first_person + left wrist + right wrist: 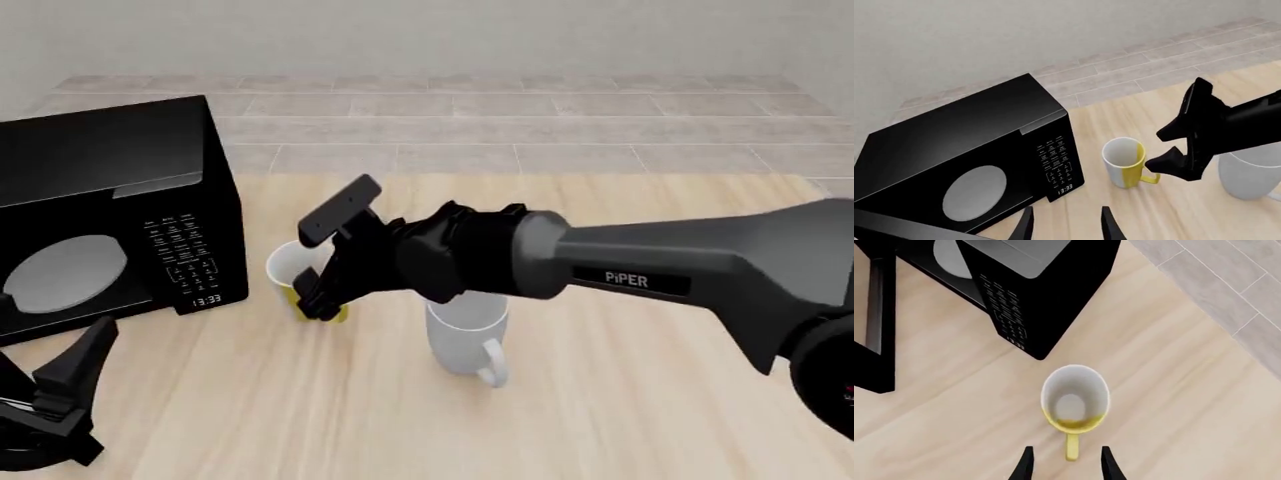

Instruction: Put the yellow and white mug to the front of the white mug.

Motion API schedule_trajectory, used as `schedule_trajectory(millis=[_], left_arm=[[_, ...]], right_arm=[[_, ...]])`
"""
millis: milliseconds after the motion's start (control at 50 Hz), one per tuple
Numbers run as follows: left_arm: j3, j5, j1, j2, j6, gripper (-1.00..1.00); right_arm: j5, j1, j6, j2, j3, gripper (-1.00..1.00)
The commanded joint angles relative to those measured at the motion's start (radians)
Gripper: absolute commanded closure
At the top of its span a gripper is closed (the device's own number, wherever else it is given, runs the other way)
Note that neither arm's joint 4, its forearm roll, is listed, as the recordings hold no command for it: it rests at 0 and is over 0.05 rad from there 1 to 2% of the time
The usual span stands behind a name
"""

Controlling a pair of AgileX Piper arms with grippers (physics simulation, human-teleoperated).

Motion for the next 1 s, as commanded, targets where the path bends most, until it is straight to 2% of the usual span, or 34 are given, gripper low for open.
schedule_trajectory(millis=[20,480,1000], left_arm=[[0.000,0.000,0.000,0.000,0.000,-1.00],[0.000,0.000,0.000,0.000,0.000,-1.00],[0.000,0.000,0.000,0.000,0.000,-1.00]], right_arm=[[-0.014,-0.006,0.026,0.051,-0.014,-1.00],[-0.032,-0.012,0.072,0.126,-0.027,-1.00],[-0.040,-0.019,0.092,0.181,-0.044,-1.00]])
